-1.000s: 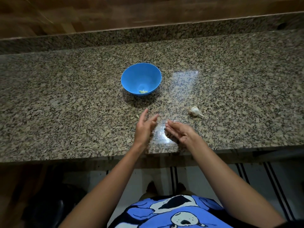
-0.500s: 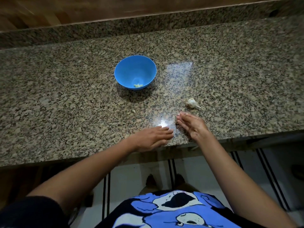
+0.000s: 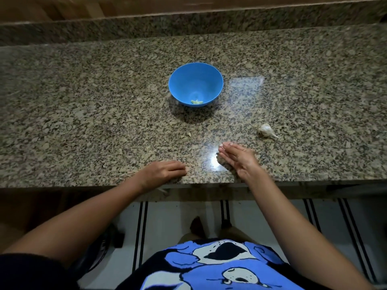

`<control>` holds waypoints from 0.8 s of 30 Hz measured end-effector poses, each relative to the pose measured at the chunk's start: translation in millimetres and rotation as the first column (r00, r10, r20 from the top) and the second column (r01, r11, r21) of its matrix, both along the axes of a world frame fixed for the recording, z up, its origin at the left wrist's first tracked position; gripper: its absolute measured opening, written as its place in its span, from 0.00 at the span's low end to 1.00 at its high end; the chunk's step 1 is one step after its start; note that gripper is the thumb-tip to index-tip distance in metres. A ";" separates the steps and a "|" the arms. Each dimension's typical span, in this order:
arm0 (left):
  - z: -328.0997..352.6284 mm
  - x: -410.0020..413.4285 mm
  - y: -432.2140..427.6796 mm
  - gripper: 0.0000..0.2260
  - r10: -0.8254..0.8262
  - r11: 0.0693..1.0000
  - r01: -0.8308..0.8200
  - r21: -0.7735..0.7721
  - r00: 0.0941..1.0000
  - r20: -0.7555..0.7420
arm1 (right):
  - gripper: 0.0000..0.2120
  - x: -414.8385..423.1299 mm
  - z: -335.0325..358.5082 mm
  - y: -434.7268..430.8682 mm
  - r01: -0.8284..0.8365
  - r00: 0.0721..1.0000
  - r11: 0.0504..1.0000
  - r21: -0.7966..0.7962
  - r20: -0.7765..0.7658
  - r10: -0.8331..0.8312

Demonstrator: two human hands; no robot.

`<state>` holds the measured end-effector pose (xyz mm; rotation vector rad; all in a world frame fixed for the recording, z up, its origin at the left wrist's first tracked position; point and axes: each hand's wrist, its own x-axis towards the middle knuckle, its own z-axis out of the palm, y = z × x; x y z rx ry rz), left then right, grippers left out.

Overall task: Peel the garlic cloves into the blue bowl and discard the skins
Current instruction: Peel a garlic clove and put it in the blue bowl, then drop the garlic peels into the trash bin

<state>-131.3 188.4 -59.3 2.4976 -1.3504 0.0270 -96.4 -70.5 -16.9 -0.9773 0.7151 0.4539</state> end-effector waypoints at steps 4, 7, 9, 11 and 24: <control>1.2 -3.0 -1.5 0.07 0.200 0.980 -0.200 0.004 0.980 -0.003 | 0.06 0.4 5.4 9.7 -0.070 0.998 0.997 -0.036 0.003 0.070; 19.9 -8.7 -11.8 0.04 0.711 0.591 -0.794 -0.144 0.597 -0.371 | 0.08 -2.3 11.6 27.2 -0.218 0.976 0.973 -0.077 0.002 0.219; 27.9 -15.6 -0.2 0.05 0.543 -0.038 -0.997 -0.069 0.037 -0.839 | 0.06 -4.9 15.4 47.0 -0.341 0.939 0.937 -0.081 0.020 0.343; 38.3 -36.0 26.1 0.07 -0.075 -0.458 -0.889 0.018 0.019 -0.997 | 0.03 -7.9 17.1 78.5 -0.463 0.882 0.884 -0.068 0.061 0.467; 9.0 -280.8 164.1 0.06 -0.207 -0.975 -0.021 0.219 0.437 -0.876 | 0.08 -166.2 -30.8 368.9 -0.950 0.310 0.307 0.052 0.066 0.948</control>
